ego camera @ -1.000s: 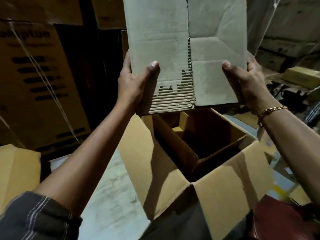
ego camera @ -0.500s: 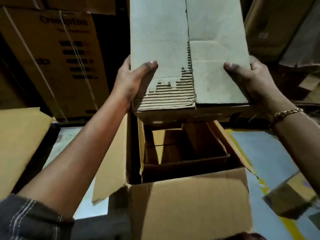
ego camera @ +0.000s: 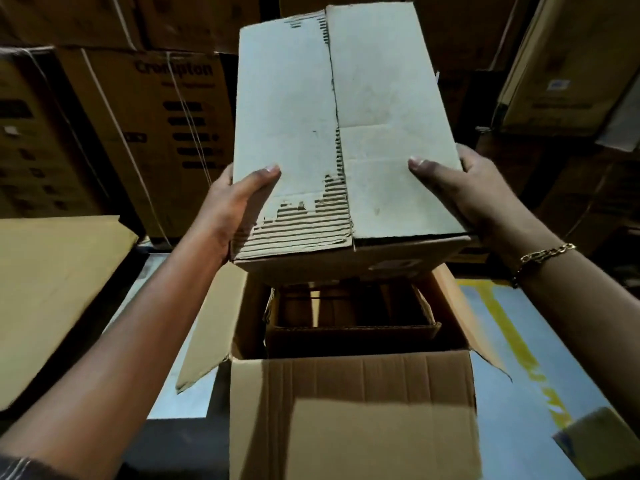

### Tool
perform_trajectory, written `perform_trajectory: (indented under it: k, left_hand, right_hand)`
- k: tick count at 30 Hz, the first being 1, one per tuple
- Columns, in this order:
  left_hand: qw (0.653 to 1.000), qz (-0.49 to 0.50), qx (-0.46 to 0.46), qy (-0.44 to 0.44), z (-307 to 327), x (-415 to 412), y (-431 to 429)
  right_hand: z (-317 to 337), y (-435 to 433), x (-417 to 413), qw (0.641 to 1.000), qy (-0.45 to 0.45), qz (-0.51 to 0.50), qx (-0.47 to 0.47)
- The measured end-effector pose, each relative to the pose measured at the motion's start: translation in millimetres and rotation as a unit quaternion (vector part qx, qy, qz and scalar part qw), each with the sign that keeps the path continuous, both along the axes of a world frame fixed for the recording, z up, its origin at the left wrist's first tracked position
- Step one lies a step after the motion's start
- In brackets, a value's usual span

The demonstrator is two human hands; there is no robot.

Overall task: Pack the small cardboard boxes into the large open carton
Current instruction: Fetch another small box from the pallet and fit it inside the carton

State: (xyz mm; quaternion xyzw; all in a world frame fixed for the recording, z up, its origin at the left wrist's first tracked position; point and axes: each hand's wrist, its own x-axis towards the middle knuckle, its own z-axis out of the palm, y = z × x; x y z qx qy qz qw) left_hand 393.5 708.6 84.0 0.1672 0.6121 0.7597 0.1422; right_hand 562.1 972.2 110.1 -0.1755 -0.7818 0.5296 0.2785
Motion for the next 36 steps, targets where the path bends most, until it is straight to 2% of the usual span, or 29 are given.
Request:
perform_trajectory:
  k: [6,14,18,28,31,34,36]
  left_hand:
    - [1.0,0.0,-0.001,-0.009,-10.4,-0.7,-21.6]
    - [1.0,-0.003,-0.006,0.003,-8.2,-4.7,-51.3]
    - [0.999,-0.012,-0.019,-0.026,-20.9,-3.3,-50.5]
    - [0.99,-0.061,-0.108,-0.066,-75.5,-21.4,-2.4]
    - [0.985,-0.075,-0.138,-0.066,-87.7,-34.7,14.0]
    - [0.97,-0.055,-0.232,-0.054,-104.4,-38.9,21.5]
    - [0.958,-0.033,-0.286,-0.016,-109.3,-34.1,23.0]
  right_hand:
    - [9.9,-12.8,0.2,0.998,-0.017,0.02,0.052]
    - [10.8,-36.0,-4.5,0.997,-0.022,0.049,0.049]
    - [-6.8,-35.3,-0.6,0.997,-0.046,0.051,0.03]
    - [-69.6,-1.2,-6.7,0.986,-0.154,0.005,-0.066]
    - [-81.3,9.3,-15.7,0.982,-0.185,-0.014,-0.048]
    - [-91.2,15.0,-22.6,0.974,-0.225,-0.018,-0.026]
    - [-100.2,18.7,-25.2,0.964,-0.266,-0.022,0.012]
